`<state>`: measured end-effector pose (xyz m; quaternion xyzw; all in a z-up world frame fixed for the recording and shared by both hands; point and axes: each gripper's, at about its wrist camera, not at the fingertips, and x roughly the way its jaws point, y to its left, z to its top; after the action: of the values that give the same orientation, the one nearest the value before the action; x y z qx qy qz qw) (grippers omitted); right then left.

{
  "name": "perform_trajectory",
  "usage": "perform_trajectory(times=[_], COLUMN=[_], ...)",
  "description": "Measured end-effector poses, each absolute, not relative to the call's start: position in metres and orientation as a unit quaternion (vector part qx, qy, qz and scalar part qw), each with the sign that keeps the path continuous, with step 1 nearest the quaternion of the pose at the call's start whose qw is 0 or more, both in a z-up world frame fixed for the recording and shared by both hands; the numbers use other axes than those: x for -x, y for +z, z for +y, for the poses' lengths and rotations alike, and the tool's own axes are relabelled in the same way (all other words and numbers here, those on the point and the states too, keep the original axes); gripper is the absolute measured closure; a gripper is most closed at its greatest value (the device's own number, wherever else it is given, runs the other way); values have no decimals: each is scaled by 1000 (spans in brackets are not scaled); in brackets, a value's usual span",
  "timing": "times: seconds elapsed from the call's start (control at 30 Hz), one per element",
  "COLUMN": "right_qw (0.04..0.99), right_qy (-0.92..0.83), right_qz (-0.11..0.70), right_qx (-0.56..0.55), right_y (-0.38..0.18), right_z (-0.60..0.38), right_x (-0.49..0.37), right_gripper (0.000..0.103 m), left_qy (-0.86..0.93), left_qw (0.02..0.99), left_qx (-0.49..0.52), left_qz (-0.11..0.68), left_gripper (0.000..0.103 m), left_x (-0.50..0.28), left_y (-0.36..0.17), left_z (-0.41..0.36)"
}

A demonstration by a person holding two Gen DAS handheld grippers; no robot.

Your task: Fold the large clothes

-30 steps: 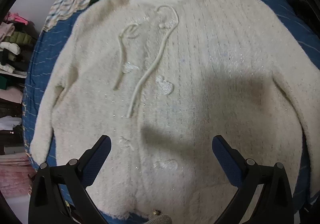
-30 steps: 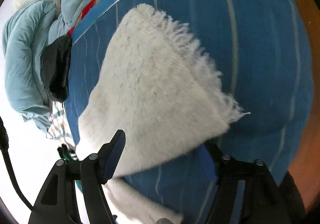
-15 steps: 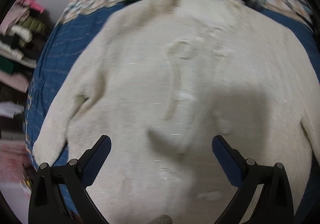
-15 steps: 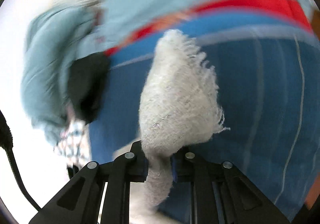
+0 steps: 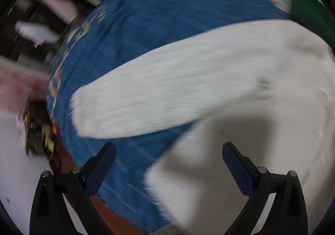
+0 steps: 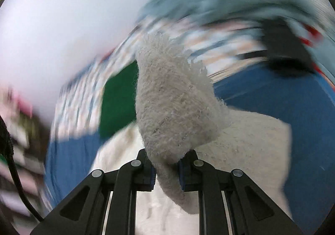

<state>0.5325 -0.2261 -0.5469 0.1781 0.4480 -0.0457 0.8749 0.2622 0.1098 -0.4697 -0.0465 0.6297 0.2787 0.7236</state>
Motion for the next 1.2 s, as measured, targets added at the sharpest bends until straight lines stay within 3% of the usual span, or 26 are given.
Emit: perform_trajectory(times=[0.13, 0.23, 0.3, 0.37, 0.53, 0.67, 0.7, 0.73, 0.77, 0.8, 0.83, 0.93, 1.07, 1.2], right_qw=[825, 772, 776, 774, 776, 760, 752, 747, 744, 740, 736, 728, 716, 712], right_qy=[24, 63, 90, 122, 109, 75, 67, 58, 55, 56, 54, 45, 23, 6], right_qz=[562, 632, 621, 611, 605, 627, 635, 638, 639, 641, 645, 652, 684, 698], right_qx=[-48, -26, -58, -110, -142, -155, -166, -174, -188, -195, -199, -206, -137, -71], right_y=[-644, -691, -682, -664, -638, -635, -639, -641, -649, -654, -661, -686, -724, -719], right_z=[-103, -63, -65, -84, -119, -138, -141, -146, -144, -141, -133, -108, -60, -38], right_x=[-560, -552, -536, -524, -501, -520, -523, -533, -536, -544, -549, -565, -581, -587], right_gripper=[85, 61, 43, 39, 37, 37, 37, 38, 39, 46, 48, 53, 54, 54], left_qy=[321, 324, 314, 303, 284, 321, 344, 360, 370, 376, 374, 365, 349, 330], left_qw=[701, 687, 682, 670, 631, 620, 617, 622, 626, 630, 642, 682, 752, 810], left_qx=[98, 164, 217, 283, 440, 492, 499, 497, 491, 486, 484, 441, 326, 205], left_qz=[630, 629, 624, 616, 573, 519, 502, 486, 479, 474, 462, 454, 455, 439], left_gripper=[0, 0, 0, 0, 1, 1, 7, 34, 47, 75, 88, 91, 92, 94], left_x=[-236, -217, -206, -195, -192, -209, -214, -218, -222, -227, -234, -256, -290, -320], left_y=[-486, -497, -504, -516, -559, -577, -577, -573, -570, -567, -562, -543, -506, -457], left_z=[171, 205, 223, 240, 276, 314, 328, 339, 349, 359, 371, 389, 381, 330])
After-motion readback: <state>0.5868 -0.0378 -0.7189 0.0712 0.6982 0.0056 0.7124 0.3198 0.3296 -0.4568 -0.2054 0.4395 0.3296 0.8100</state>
